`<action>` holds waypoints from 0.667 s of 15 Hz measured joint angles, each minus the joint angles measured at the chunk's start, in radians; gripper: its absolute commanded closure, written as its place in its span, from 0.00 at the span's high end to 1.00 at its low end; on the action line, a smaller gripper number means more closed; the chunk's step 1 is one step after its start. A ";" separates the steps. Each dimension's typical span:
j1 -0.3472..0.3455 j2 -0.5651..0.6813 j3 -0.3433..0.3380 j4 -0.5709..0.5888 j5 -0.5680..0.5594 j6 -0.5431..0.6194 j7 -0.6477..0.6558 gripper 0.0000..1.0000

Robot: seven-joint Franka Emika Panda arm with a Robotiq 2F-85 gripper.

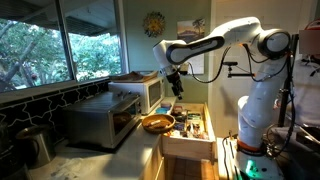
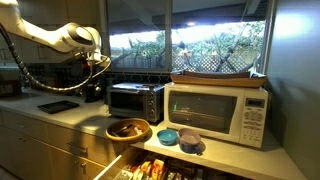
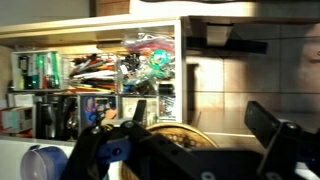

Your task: Pick up the marker on the right side of the basket and put it in the drawer

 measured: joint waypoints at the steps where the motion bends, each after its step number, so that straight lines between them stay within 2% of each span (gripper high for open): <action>1: -0.007 0.013 -0.010 -0.013 -0.045 0.028 -0.016 1.00; 4: -0.016 0.054 -0.070 -0.033 -0.053 0.206 -0.109 1.00; 7: -0.019 0.067 -0.125 -0.035 0.028 0.371 -0.203 1.00; 8: -0.019 0.066 -0.140 -0.038 0.069 0.412 -0.232 1.00; 10: -0.024 0.066 -0.143 -0.036 0.075 0.419 -0.241 1.00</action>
